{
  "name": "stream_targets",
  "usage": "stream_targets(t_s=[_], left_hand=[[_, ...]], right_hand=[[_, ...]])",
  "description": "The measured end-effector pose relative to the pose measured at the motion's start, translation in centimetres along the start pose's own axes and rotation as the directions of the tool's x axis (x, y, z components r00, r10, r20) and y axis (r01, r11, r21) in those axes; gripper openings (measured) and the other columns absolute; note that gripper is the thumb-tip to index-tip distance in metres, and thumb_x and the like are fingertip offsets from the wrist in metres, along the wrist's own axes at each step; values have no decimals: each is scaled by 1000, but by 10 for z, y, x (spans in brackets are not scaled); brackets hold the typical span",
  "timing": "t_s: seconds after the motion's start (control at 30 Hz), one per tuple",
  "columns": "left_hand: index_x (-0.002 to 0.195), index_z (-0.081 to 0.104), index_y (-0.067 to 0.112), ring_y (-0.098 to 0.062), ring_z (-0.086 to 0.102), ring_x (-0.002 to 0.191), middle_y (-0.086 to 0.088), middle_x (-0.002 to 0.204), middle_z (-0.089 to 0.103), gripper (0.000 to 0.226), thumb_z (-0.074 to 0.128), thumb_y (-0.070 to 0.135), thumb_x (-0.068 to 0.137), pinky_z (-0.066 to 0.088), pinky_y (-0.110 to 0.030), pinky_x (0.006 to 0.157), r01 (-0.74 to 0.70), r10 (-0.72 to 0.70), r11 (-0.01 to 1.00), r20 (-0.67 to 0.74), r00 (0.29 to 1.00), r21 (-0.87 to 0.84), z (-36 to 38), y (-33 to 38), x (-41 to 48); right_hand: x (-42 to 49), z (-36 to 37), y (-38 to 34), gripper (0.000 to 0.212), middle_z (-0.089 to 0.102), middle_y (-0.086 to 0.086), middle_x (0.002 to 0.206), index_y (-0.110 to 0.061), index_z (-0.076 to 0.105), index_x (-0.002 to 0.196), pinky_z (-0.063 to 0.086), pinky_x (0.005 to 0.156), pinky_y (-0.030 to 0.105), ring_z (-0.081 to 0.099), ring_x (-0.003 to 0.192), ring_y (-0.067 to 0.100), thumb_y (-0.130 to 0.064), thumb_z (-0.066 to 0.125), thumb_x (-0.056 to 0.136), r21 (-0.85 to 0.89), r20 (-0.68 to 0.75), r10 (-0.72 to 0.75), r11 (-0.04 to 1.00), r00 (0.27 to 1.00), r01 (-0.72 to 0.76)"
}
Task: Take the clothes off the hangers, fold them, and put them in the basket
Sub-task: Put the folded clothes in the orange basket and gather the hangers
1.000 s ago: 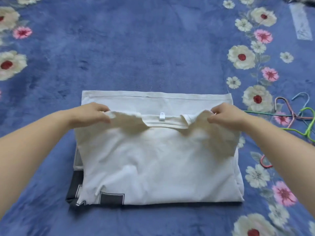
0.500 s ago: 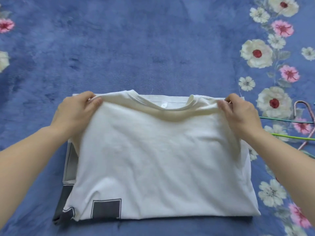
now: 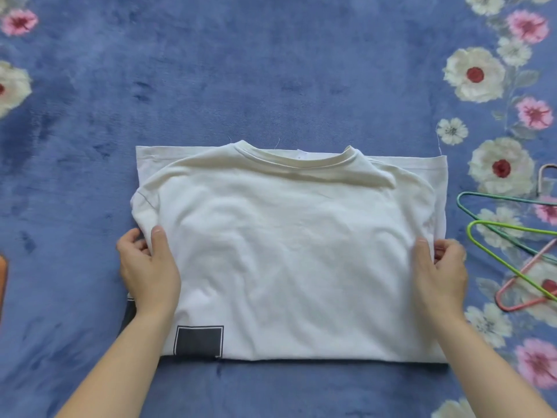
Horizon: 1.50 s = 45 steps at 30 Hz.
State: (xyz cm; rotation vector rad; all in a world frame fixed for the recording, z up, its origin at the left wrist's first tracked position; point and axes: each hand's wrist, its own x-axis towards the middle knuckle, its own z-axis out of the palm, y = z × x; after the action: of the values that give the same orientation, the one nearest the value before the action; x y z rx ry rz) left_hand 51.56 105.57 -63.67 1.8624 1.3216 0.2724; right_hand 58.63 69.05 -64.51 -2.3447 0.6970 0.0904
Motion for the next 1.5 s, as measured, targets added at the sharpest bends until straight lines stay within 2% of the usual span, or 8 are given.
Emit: stream_targets(t_s=[0.13,0.3,0.47,0.7,1.0,1.13,1.3,1.5], left_hand=[[63,37,10,-23,36,71,-1,63,39,45,50,32,99,25,-33,64,-46,42,992,43,998,116,-2,18,25],[74,45,7,-22,36,72,-3,63,38,38,45,33,101,27,-33,64,-104,108,983,-16,994,150,-8,18,70],[110,58,7,-19,51,96,-2,105,55,40,47,43,99,41,-37,91,-31,30,992,7,1000,121,-21,8,57],[115,53,14,-34,56,102,-5,101,62,37,50,45,97,37,-42,85,-68,21,958,168,986,279,-67,-36,-26],[88,62,23,-29,61,89,4,84,66,48,60,66,68,46,-46,87,-67,-40,933,287,957,354,-97,-57,-27],[88,61,31,-20,61,91,12,82,70,49,69,73,64,43,-46,94,-29,-140,899,350,926,437,-113,-75,-26],[64,55,18,-21,52,67,6,57,56,53,68,69,69,35,-41,76,-90,-96,879,358,929,469,-129,-79,-28],[59,48,11,-26,49,59,2,50,50,57,75,59,73,35,-37,63,-65,-234,798,407,883,600,-156,-107,-39]], right_hand=[[19,-3,-4,54,56,18,84,-2,54,84,31,70,35,53,86,35,-55,42,83,-74,49,31,997,998,-27],[32,-11,4,54,52,18,74,2,51,78,27,64,38,51,76,37,-49,37,86,-173,33,-141,974,989,145],[19,-18,12,35,57,10,84,-5,58,88,32,73,34,50,84,25,-38,53,98,-60,52,-38,997,998,41],[-28,-47,48,39,58,7,66,-7,62,70,32,64,35,50,70,29,-39,62,92,-124,149,18,992,989,0],[-54,-66,70,57,32,4,50,-12,34,50,22,45,28,30,52,20,-33,70,89,-100,197,14,995,980,6],[-63,-64,82,52,43,8,55,-2,49,53,27,54,37,37,55,23,-35,69,89,-80,259,94,994,961,-75],[-67,-80,92,50,41,1,56,-16,45,47,21,53,30,36,58,19,-33,77,81,6,312,157,986,937,-167],[-84,-112,102,58,21,5,59,-17,28,55,11,51,29,21,53,14,-22,83,72,-130,563,267,963,782,-235]])
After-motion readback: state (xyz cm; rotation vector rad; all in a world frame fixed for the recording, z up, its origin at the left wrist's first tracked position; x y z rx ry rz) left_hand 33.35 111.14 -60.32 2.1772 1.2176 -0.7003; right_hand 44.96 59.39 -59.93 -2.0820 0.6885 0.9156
